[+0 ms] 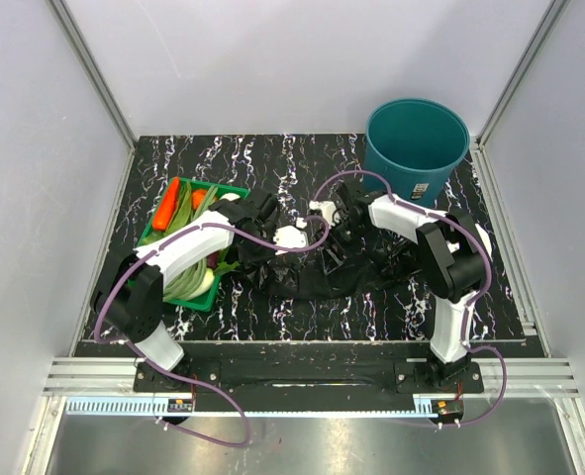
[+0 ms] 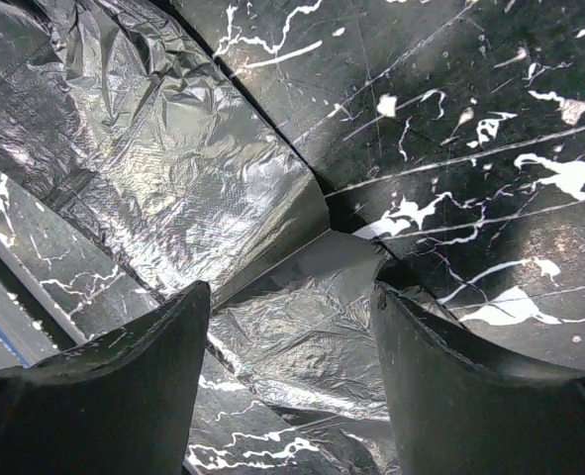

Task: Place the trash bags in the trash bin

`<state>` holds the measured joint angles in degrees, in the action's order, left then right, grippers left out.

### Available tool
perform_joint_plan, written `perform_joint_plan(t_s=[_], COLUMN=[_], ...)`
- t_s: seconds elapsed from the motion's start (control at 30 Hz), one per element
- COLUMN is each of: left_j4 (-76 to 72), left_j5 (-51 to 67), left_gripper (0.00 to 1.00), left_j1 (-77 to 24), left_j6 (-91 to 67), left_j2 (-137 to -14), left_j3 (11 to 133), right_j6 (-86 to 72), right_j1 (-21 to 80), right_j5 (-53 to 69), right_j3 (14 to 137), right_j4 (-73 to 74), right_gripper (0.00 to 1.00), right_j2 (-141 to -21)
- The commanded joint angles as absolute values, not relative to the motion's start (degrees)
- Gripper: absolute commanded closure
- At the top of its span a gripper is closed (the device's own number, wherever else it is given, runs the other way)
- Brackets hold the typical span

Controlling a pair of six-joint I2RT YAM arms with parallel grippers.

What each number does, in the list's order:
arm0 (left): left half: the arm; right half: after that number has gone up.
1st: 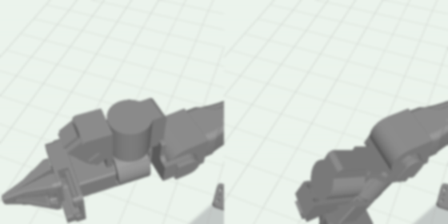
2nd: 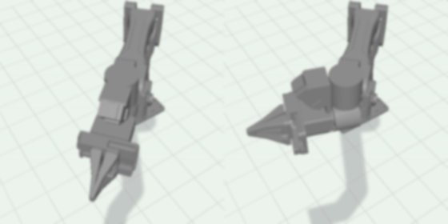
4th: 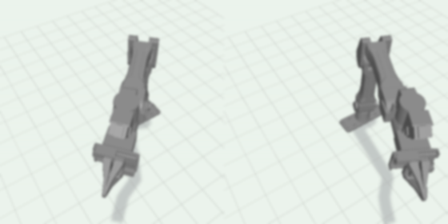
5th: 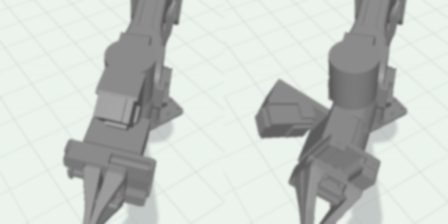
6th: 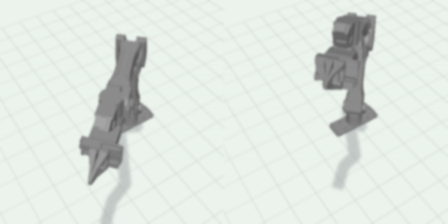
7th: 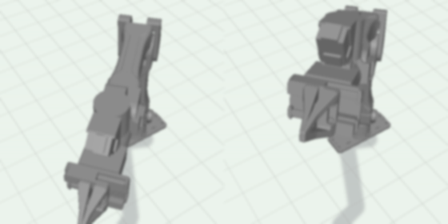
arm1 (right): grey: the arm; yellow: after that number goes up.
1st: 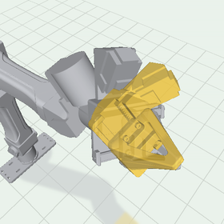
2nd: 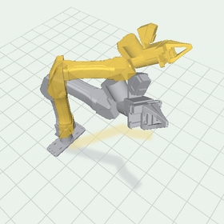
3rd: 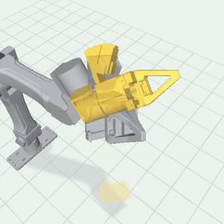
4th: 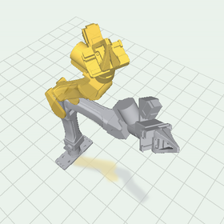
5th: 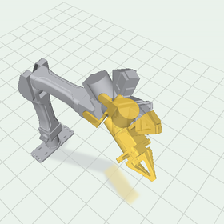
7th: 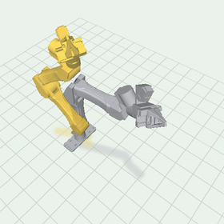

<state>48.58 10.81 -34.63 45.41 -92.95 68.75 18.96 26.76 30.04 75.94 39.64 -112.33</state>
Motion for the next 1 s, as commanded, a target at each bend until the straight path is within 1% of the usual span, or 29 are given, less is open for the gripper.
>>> perform_joint_plan(t_s=[0.0,0.1,0.2,0.33,0.43,0.53,0.6,0.67,0.8,0.83,0.9,0.93,0.97], left_j4=[49.31,49.39,49.22,49.31,49.04,47.21,44.84,42.64,41.22,41.13,40.35,39.73,38.77], left_j5=[13.80,14.85,15.64,18.27,20.12,20.04,18.81,18.72,19.95,19.95,19.69,19.25,18.73], left_gripper=[1.00,1.00,1.00,1.00,1.00,1.00,0.99,0.92,0.86,0.83,0.75,0.71,0.66], left_j1=[-34.45,-34.37,-34.37,-33.49,-32.52,-31.73,-31.38,-31.03,-30.67,-30.67,-30.50,-30.32,-30.15], left_j6=[44.56,43.77,42.89,42.45,42.10,41.75,41.40,40.87,40.52,40.34,39.82,39.47,38.94], left_j2=[-91.06,-90.88,-91.14,-91.14,-91.49,-92.19,-93.07,-94.04,-96.67,-97.03,-97.21,-97.12,-97.03], left_j3=[68.55,69.17,70.22,71.28,72.42,73.04,73.04,73.21,74.88,75.32,75.32,75.06,74.80], right_j6=[21.88,22.15,22.32,23.11,23.64,24.52,24.44,24.69,25.22,25.31,25.31,25.05,24.87], right_j1=[28.30,28.91,29.62,29.62,29.53,28.83,27.78,27.16,26.19,26.10,26.10,25.93,25.58], right_j5=[24.28,16.81,6.72,-6.73,-12.81,-16.95,-16.70,-17.05,-16.44,-15.30,-11.45,-8.73,-5.05], right_j3=[73.30,72.69,71.63,71.11,70.49,70.58,71.28,71.98,71.28,71.02,70.93,71.28,71.98], right_j4=[38.24,37.01,35.43,34.45,33.14,32.17,32.08,32.43,32.26,32.34,32.78,33.48,34.70], right_gripper=[0.31,0.35,0.39,0.51,0.63,0.69,0.71,0.72,0.73,0.73,0.65,0.59,0.51], right_j2=[-110.83,-111.36,-111.44,-112.15,-112.06,-113.03,-113.29,-113.64,-112.95,-111.72,-108.74,-107.42,-106.01])
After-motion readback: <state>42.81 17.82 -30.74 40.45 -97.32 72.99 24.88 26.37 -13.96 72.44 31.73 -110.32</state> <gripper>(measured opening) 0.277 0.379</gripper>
